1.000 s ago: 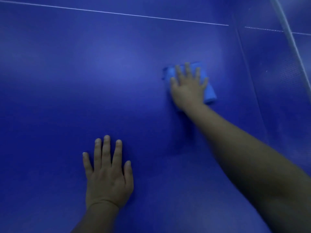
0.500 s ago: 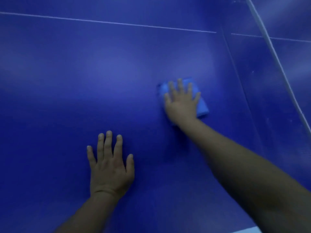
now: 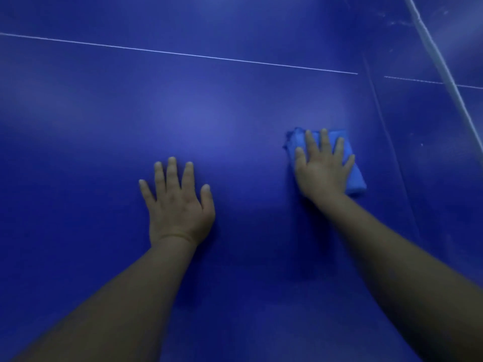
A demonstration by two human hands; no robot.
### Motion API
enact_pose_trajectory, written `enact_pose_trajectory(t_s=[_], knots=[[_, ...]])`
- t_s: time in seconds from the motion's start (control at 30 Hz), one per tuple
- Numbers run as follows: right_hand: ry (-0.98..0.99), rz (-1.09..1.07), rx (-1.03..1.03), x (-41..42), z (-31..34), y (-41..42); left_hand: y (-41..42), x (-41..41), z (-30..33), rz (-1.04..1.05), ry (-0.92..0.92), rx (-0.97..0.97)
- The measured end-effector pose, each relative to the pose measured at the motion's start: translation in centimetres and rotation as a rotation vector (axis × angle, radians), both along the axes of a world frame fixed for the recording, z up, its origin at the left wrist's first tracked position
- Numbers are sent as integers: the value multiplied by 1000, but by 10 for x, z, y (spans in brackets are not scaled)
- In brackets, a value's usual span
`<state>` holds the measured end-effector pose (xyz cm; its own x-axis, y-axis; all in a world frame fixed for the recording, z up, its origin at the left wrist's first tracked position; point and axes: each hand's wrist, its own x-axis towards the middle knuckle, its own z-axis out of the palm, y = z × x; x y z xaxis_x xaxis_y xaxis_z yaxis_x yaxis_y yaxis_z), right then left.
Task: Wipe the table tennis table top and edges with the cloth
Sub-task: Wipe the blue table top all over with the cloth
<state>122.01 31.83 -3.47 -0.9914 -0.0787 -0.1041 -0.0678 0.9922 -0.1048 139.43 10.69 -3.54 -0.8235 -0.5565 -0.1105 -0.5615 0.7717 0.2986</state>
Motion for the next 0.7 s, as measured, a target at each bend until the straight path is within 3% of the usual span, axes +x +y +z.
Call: enact_pose_trajectory(t_s=[0.17, 0.27, 0.33, 0.47, 0.53, 0.6, 0.7], knots=[[-2, 626, -88, 58, -3, -121, -1, -1, -6, 26, 86, -8], [-34, 814, -106, 29, -1, -161, -1, 0, -10, 31, 126, -49], [-2, 742, -36, -21, -3, -147, -1, -1, -11, 22, 99, -51], [-5, 149, -20, -111, -1, -64, -1, -1, -9, 15, 75, -45], [-21, -22, -58, -113, 1, -52, 0, -1, -8, 12, 74, -51], [-3, 56, -41, -87, 1, -79, 0, -1, -10, 15, 64, -55], [-8, 523, -55, -26, -3, -130, -1, -2, -11, 19, 64, -77]])
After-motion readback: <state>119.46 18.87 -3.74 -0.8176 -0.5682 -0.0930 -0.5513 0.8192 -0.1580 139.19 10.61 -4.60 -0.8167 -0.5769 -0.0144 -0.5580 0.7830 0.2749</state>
